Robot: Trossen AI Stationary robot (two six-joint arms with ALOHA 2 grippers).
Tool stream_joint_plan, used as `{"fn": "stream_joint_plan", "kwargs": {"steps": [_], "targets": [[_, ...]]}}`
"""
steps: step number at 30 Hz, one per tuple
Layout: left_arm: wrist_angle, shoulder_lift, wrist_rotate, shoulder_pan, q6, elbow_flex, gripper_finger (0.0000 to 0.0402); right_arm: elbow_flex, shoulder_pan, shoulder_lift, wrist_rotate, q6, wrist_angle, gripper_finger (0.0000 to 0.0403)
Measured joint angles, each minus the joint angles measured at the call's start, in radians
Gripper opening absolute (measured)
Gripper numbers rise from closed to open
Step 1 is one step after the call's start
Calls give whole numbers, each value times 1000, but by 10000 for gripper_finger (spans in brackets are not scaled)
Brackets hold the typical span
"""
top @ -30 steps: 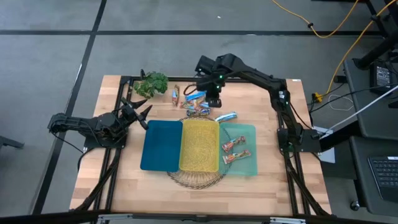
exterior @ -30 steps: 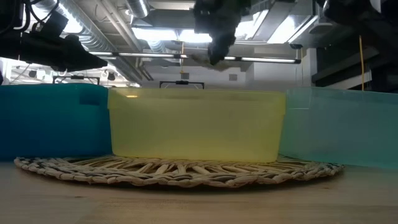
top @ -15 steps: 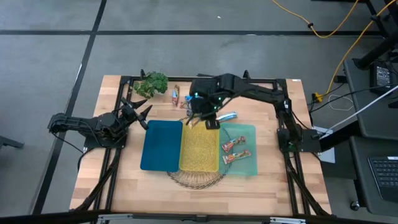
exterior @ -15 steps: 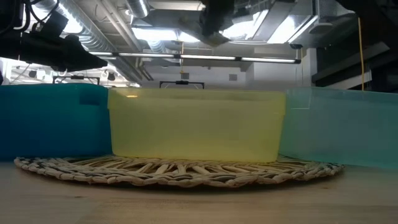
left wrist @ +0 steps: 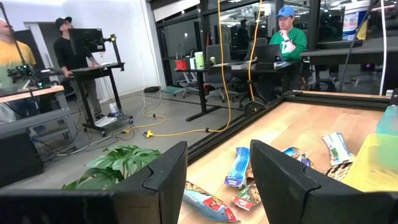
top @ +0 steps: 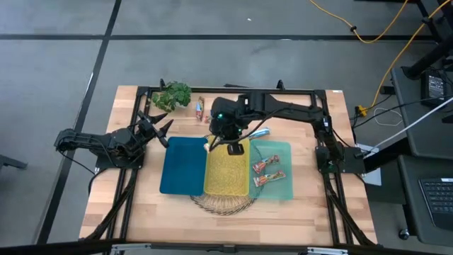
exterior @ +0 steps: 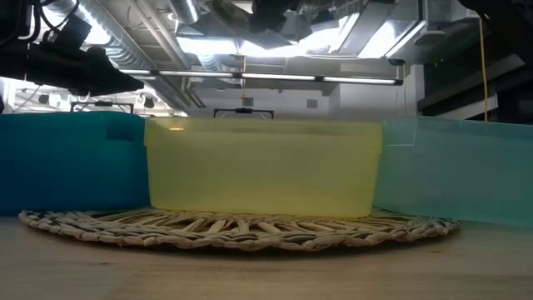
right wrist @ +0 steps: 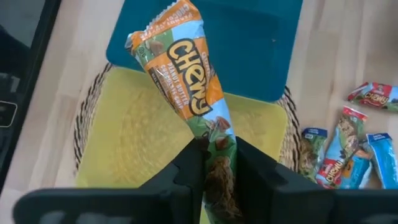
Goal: Pick and place Granola Bars by type
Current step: Put the yellow granola bar into the yellow bin
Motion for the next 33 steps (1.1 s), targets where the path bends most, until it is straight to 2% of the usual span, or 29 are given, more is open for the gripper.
{"fn": "stream_joint_plan", "kwargs": {"steps": [10,13,23,33], "targets": [[0,0,0,0,0,0,169,0,39,66,-11,-36,12,80],[-3,0,0,0,0,0,169,0,37,96,-50,-60,-9,80],[-1,0,-3,0,0,0,169,0,-8,164,-78,-174,-60,80],[-1,0,-3,0,0,0,169,0,-22,251,-124,-199,-65,80]]}}
